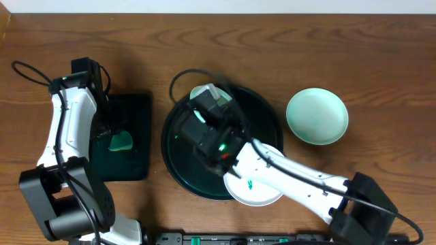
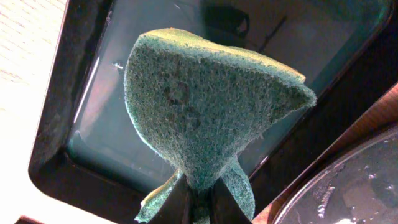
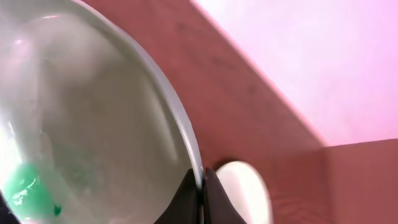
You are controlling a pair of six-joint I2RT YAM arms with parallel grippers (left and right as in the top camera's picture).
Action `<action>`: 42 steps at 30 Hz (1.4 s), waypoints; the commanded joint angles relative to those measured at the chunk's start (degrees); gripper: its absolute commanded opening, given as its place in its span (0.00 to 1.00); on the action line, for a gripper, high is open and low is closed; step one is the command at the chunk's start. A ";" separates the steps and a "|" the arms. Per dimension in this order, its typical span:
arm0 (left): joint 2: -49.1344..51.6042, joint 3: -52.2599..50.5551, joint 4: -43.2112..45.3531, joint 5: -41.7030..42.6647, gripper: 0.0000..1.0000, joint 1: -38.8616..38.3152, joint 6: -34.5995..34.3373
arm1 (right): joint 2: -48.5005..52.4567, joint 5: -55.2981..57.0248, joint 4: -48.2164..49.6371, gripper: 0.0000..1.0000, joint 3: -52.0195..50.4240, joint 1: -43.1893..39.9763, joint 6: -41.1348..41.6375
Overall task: Clean dirty plates on tray and stack at the side
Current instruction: 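Carry the plate with the right gripper and stack it on the side plate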
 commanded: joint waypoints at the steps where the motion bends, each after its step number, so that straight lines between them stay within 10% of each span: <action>1: -0.59 0.07 -0.15 -0.13 0.07 0.13 0.98 | -1.42 9.70 0.44 0.01 0.63 1.66 -0.68; 8: -3.72 0.11 -0.59 -0.09 0.07 0.13 1.01 | -8.11 -10.69 0.07 0.01 0.68 -4.00 6.62; 17: -10.01 0.11 -1.29 -0.11 0.07 0.13 1.01 | -21.53 -53.13 -6.14 0.01 0.68 -31.39 12.72; 29: -10.51 0.11 -2.16 -0.13 0.07 0.13 1.01 | -17.94 -59.49 -17.59 0.01 -4.76 -62.64 9.84; 42: -10.49 0.11 -1.97 -0.28 0.08 0.13 1.42 | -3.63 -60.76 -7.17 0.01 -11.72 -68.02 9.86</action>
